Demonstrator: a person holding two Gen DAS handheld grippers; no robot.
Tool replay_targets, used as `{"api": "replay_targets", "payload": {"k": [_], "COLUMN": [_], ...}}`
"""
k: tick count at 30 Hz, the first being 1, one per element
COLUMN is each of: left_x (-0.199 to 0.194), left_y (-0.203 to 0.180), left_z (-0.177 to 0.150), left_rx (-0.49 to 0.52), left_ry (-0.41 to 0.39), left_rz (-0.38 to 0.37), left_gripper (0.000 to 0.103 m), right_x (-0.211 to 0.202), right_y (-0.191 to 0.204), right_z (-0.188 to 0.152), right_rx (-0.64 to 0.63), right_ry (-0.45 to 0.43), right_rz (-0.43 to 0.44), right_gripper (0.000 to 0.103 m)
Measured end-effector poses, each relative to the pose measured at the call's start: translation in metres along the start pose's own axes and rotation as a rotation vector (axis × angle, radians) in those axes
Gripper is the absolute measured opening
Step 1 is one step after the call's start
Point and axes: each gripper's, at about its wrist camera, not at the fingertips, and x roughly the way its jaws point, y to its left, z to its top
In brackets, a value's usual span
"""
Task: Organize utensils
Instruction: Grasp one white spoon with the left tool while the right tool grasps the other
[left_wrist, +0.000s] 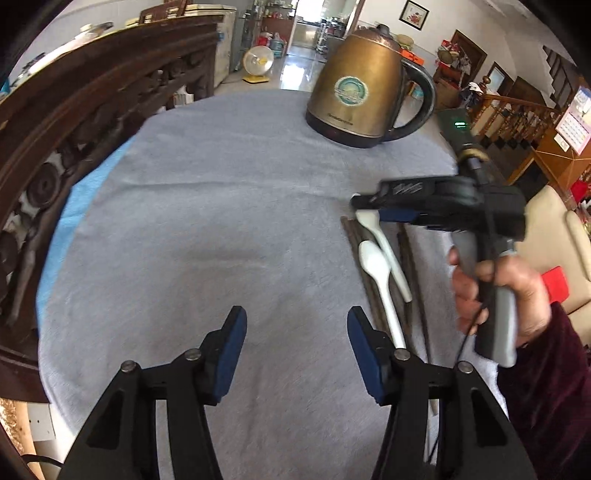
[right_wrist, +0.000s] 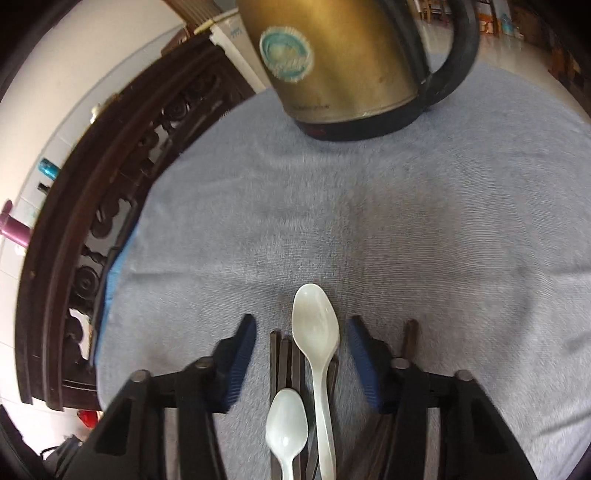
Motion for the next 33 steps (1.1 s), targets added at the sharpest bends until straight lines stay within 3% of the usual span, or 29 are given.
{"api": "replay_targets", "payload": {"k": [1,7,14,19,20,22,24,33], "left_x": [0.002,0.023,0.064,0.103,0.108,0.114,0.113,0.081], "left_y": [-0.002,-0.016,-0.047,-0.07,-0.073,-0.074,-0.072,-0.04], "left_z": [0.002,0.016,0.03,0.04,0.041,0.042,0.043,0.038], "left_rx": [0.003,0.007,0.032,0.063,0.069,0.074,0.079,0.063], "left_ry": [0.0,0.019,0.069,0.12,0.123,0.131,0.113,0.055], "left_rz": [-0.006,-0.024,-0.063,-0.046,-0.043,-0.045,-0.052,-0.077], "left_gripper": [0.057,0.057,0.057,0.057,0.057,0.042,0.033,0.032], "right_x": [0.007,-0.002,-0.064,-0.1,-0.106,-0.12,-0.128,-0.156], "right_y": [0.002,0.009,-0.031,-0.053,-0.057,-0.067,-0.071,-0.057], "right_z": [0.001,-0.008,-0.034,-0.063,-0.069,-0.083,-0.094,-0.141], "right_rx": [-0.012,-0.093,0.006,0.045,0.05,0.066,0.072,0.066], "right_ry": [0.021,-0.06,-0.195,-0.237,-0.242,-0.253,-0.264,-0.34], "right_rz": [-0.019,-0.05,0.028,0.043,0.042,0.052,0.059,0.132], "right_gripper": [0.033,0.033,0.033,0.033,0.033,0.033,0.033,0.033]}}
